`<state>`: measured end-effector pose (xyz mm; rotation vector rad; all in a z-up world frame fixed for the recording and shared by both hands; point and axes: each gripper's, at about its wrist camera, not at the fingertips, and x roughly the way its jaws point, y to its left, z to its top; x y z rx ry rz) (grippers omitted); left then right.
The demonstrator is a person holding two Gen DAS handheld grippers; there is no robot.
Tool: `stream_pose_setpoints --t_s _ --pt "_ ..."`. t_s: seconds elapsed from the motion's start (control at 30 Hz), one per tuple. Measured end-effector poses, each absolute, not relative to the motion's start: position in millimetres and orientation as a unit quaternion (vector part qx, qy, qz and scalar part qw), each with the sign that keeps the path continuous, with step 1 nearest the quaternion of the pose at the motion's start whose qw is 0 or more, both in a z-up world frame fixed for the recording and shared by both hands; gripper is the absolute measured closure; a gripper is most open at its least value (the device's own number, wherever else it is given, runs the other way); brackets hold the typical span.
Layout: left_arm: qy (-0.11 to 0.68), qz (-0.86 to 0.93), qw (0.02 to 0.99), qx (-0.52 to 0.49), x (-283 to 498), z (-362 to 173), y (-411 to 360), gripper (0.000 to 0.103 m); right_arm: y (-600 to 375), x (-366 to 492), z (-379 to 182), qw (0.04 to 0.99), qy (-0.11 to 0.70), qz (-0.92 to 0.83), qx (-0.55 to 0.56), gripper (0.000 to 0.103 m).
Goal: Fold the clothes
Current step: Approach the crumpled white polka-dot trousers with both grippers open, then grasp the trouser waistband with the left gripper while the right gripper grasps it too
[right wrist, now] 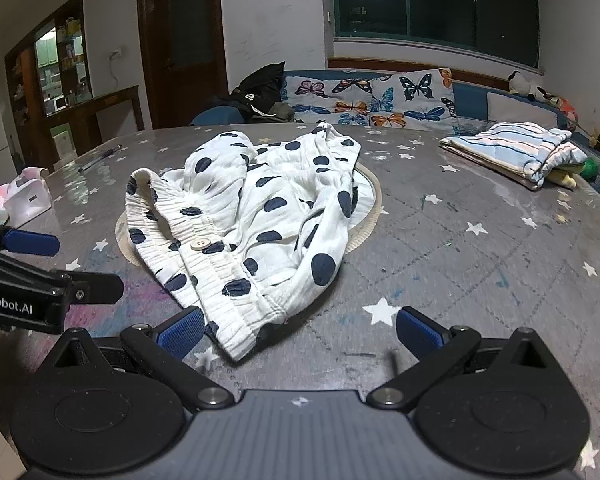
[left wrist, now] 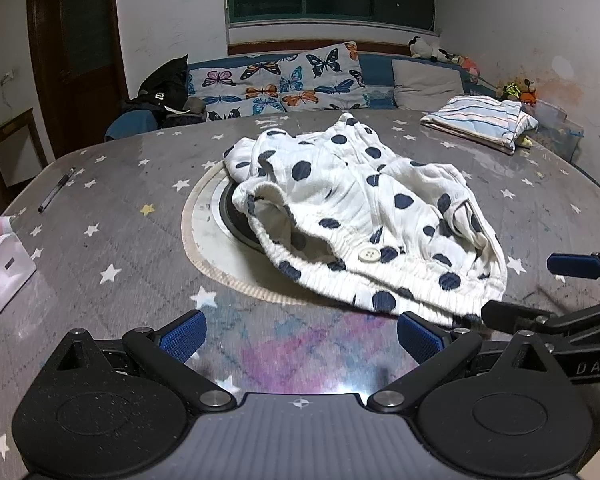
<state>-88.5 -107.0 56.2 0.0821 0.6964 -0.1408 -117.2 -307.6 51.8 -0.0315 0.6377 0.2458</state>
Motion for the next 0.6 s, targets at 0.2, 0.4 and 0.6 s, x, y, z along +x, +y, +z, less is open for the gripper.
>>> stream_pose_setpoints --t_s 0.2,0.4,0.6 --pt "0.332 -0.062 0.940 0.043 -74 65 -103 0.000 -305 -108 53 0.942 0.312 0.124 -0.020 0.000" --pt "0.323 -0.055 0.944 0.046 -54 74 -100 0.000 -302 -97 57 0.942 0.308 0.131 -0.025 0.000" --pt "0.312 -0.051 0.947 0.051 -31 81 -98 0.000 -302 -83 59 0.942 0.306 0.134 -0.026 0.003"
